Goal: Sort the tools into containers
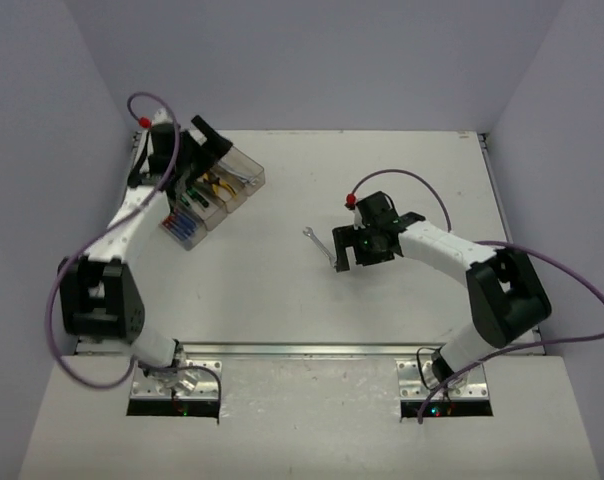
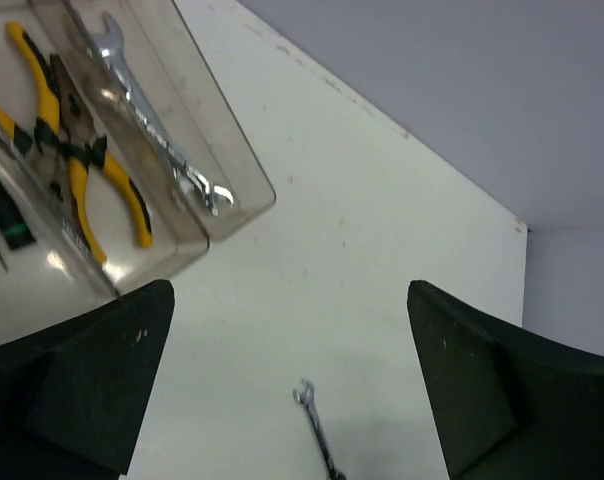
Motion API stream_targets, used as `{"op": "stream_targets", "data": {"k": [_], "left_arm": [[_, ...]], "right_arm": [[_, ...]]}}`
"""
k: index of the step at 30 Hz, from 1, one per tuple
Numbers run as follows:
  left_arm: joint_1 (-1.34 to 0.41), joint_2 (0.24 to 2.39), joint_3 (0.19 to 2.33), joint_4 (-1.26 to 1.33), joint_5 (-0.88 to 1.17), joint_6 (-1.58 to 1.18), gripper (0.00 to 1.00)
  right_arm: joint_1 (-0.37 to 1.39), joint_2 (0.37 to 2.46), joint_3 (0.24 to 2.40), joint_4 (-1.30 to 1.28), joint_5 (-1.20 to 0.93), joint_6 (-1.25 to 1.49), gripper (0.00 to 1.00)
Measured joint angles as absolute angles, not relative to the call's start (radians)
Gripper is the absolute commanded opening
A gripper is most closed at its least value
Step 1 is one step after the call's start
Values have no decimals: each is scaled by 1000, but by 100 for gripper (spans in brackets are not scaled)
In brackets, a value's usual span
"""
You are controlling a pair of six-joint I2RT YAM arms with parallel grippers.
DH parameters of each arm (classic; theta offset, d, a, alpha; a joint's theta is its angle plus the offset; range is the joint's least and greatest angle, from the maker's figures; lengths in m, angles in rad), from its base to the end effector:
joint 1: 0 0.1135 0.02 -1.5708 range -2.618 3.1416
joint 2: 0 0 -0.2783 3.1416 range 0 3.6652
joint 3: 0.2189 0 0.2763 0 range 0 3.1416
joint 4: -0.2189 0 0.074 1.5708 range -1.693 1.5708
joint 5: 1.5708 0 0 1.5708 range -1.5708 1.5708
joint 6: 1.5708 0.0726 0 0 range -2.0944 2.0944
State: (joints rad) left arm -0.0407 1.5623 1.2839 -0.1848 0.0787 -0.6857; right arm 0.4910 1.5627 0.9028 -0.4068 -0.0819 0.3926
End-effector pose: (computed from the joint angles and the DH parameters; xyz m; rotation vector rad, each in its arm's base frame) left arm 0.4238 -0.0230 0.3100 -0.6094 1.9831 -0.5320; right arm 0.2955 0.1647 0.1457 -0.1608 2.6881 0.3962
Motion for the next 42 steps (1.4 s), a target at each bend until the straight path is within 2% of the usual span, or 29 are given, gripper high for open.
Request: {"op": "stream_targets", "data": {"k": [3, 5, 6, 7, 11, 19, 28, 30, 33, 39, 42], "left_arm": [[-155, 1206, 917, -121, 69, -694, 100], [-241, 1043, 767, -108, 90, -703, 100], [-278, 975, 703, -98, 111, -706, 100], [-287, 921, 655, -108, 126, -706, 100], [-280, 813, 598, -226, 130, -675, 100], [-280, 609, 694, -430, 120, -536, 100], [-280, 572, 693, -457, 143, -494, 100], [-280, 579, 692, -458, 145, -493, 100], [-280, 582, 689, -458, 147, -494, 100], [-280, 605, 635, -403, 166, -535, 100], [-280, 635, 575, -316, 207, -585, 100]], "right_arm": [[505, 1749, 1091, -447, -69, 340, 81], [514, 1876, 1241, -479, -56, 297, 74], [519, 1931, 1312, -501, -47, 278, 74], [523, 1977, 1366, -512, -47, 256, 67], [541, 2135, 1562, -585, -29, 200, 55], [577, 2203, 1613, -684, -4, 158, 32], [593, 2224, 1643, -710, 35, 159, 28], [600, 2230, 1653, -718, 47, 160, 20], [605, 2240, 1671, -736, 51, 167, 2], [606, 2238, 1669, -734, 44, 181, 0], [602, 2182, 1581, -673, 13, 207, 0]]}}
